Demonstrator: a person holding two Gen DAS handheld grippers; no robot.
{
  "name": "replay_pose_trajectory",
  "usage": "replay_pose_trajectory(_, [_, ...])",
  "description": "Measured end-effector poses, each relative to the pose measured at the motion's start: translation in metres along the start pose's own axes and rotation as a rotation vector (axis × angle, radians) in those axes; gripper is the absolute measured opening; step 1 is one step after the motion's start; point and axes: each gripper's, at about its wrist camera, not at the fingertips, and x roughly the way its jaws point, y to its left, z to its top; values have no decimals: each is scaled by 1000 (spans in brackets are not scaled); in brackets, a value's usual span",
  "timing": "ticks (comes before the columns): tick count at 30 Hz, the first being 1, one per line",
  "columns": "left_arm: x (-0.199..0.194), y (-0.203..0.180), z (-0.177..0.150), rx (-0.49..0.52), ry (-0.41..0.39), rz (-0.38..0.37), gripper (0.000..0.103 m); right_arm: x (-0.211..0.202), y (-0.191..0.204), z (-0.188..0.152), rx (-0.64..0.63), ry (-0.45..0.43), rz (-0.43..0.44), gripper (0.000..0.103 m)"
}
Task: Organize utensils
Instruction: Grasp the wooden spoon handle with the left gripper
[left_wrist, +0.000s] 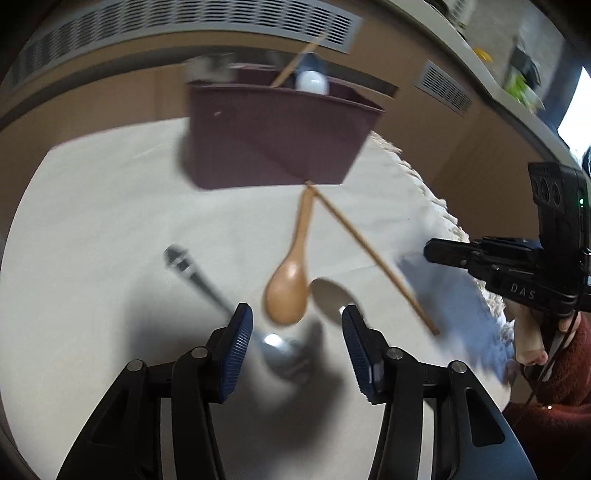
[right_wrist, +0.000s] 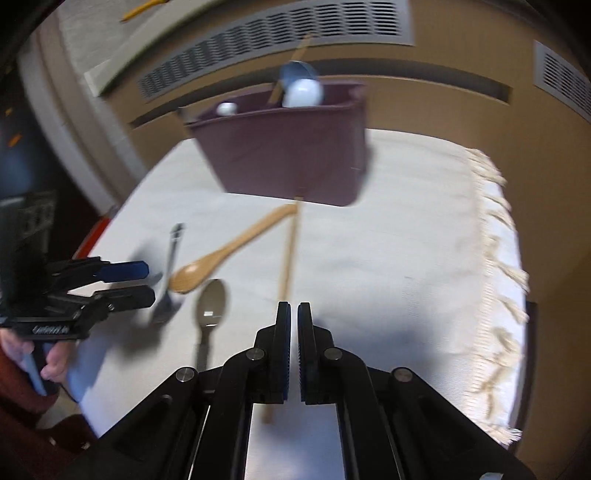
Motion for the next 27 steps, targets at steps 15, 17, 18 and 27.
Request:
replay_pose_trajectory(15, [72, -12, 54, 142, 74, 159, 28, 12, -9, -23, 44, 70, -177, 10])
replay_pose_trajectory(17, [70, -11, 51, 131, 71, 172, 21, 13, -5, -26, 31, 59, -199, 12])
replay_pose_trajectory(18, [68, -10, 50, 123, 71, 178, 19, 13, -5, -26, 33, 57, -204, 15])
replay_pose_trajectory(27, [36, 4, 13, 21, 73, 178, 15, 21, 15, -33, -24, 45, -210, 57])
